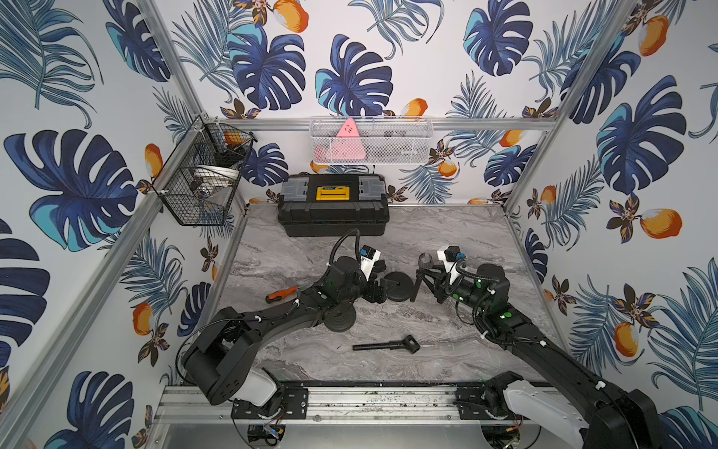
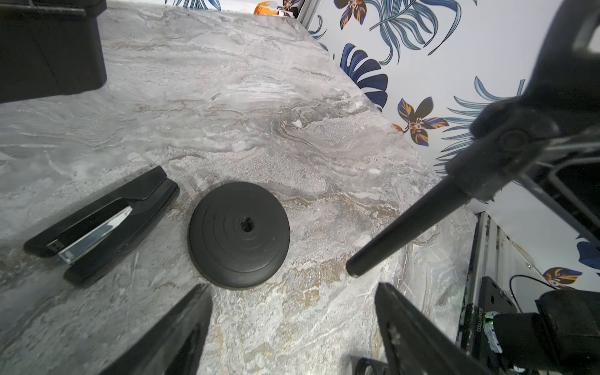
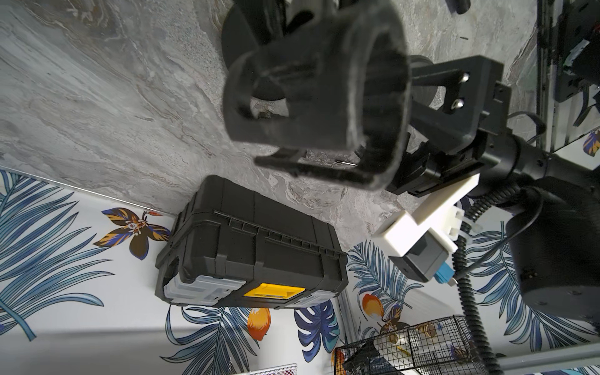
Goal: Assemble a microphone stand
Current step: Adjust the microphone stand pole.
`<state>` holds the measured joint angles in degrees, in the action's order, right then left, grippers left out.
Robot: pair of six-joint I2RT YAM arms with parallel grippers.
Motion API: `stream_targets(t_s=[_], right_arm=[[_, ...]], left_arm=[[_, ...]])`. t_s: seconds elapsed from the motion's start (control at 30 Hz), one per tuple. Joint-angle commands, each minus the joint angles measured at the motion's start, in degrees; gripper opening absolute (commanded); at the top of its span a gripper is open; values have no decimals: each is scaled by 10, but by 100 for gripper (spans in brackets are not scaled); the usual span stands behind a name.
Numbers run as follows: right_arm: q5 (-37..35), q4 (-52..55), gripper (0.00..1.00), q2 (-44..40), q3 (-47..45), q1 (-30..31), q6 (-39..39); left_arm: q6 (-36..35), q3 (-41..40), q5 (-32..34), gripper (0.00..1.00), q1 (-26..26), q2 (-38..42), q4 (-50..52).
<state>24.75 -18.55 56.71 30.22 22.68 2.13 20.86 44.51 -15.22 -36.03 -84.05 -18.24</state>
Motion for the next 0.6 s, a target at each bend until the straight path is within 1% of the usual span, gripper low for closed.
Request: stream_targets(t_s=[0.0, 0.2, 0.3, 0.37, 0.47, 0.5, 0.57], right_arm=[[-14, -29, 4, 6, -6, 13, 17], [-32, -23, 5, 17, -1, 26, 32], [-37, -17, 5, 13, 0, 31, 45], [-34, -21, 5, 13, -2, 31, 48], [-18, -23, 5, 19, -2, 31, 55], [-18, -24, 5, 19, -2, 44, 57], [-22, -25, 5, 22, -3, 52, 57]], left_arm=[[-13, -5, 4, 83, 1, 13, 10], [-21, -23, 28, 83, 1, 37, 22], [-38, -22, 36, 84, 1, 49, 52], [-53, -16, 41, 84, 1, 51, 78], [-56, -13, 49, 84, 2, 48, 95], [-56, -13, 49, 85, 2, 48, 98], [-52, -17, 56, 84, 3, 52, 94]])
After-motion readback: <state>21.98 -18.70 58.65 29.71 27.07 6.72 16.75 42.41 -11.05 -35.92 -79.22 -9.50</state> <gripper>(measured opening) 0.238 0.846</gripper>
